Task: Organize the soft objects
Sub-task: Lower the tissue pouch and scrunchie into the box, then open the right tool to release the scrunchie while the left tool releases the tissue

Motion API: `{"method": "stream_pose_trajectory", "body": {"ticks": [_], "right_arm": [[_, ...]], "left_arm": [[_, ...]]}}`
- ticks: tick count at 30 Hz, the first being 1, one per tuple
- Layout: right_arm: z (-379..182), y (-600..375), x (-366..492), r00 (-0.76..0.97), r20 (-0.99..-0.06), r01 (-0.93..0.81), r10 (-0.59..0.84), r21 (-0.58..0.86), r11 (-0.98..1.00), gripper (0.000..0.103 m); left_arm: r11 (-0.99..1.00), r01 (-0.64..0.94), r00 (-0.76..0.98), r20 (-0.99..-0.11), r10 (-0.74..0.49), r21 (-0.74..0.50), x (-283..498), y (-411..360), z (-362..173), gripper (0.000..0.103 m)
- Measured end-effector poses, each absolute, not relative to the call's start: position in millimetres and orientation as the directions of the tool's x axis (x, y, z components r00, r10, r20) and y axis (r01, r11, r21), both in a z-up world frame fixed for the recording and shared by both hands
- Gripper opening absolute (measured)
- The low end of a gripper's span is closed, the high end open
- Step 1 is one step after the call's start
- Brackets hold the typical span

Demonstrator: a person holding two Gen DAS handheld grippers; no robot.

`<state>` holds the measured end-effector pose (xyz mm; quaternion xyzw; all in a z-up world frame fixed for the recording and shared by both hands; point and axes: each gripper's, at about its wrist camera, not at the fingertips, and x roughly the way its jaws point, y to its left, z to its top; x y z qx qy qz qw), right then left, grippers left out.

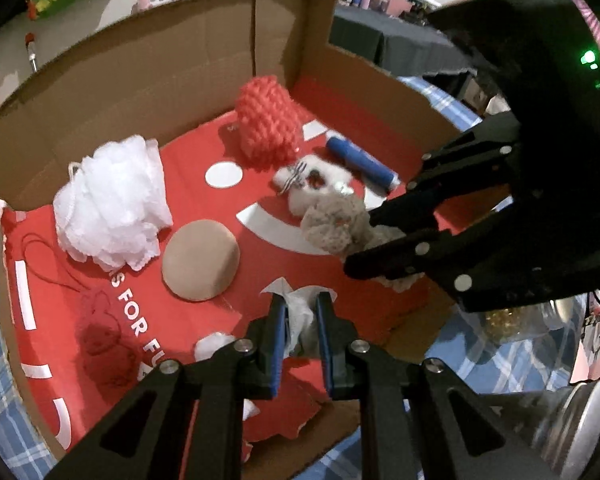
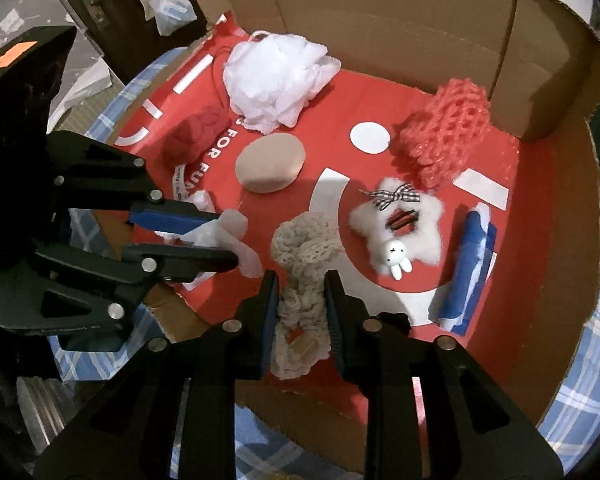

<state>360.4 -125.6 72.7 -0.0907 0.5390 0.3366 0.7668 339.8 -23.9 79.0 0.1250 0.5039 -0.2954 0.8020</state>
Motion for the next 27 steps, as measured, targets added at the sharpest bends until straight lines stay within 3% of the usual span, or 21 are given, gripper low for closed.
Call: {"method": "stream_pose_trajectory", "body": {"ticks": [14, 19, 23, 26, 27], "right_arm": [[60.0, -110.6, 374.1, 0.157, -0.923, -0.608, 0.351, 0.19, 0.771, 0.025], [60.1, -104.1, 373.5, 0.156, -0.928, -0.618, 0.339, 0.176, 0.766, 0.027], [58.3, -97.9, 372.0, 0.156, -0.931, -0.622, 0.33, 0.166, 0.765, 0.033], [57.6, -95.5, 371.7, 0.156, -0.934, -0.621, 0.323, 0.161, 0.767, 0.054], [57.7, -94.7, 371.4, 0.159, -0.934, -0.622, 0.32, 0.156, 0.767, 0.054]], "left_arm": [[0.798, 0.596, 0.29, -0.904, -0.316, -0.088, 345.9, -28.3, 72.9, 0.017], [0.801, 0.593, 0.286, -0.907, -0.308, -0.085, 352.8, -34.7, 66.2, 0.022], [0.804, 0.589, 0.291, -0.908, -0.302, -0.079, 355.1, -35.3, 63.6, 0.032], [0.809, 0.583, 0.303, -0.903, -0.306, -0.078, 354.4, -33.5, 67.1, 0.041], [0.809, 0.582, 0.306, -0.901, -0.308, -0.079, 354.3, -33.0, 68.0, 0.042]]}}
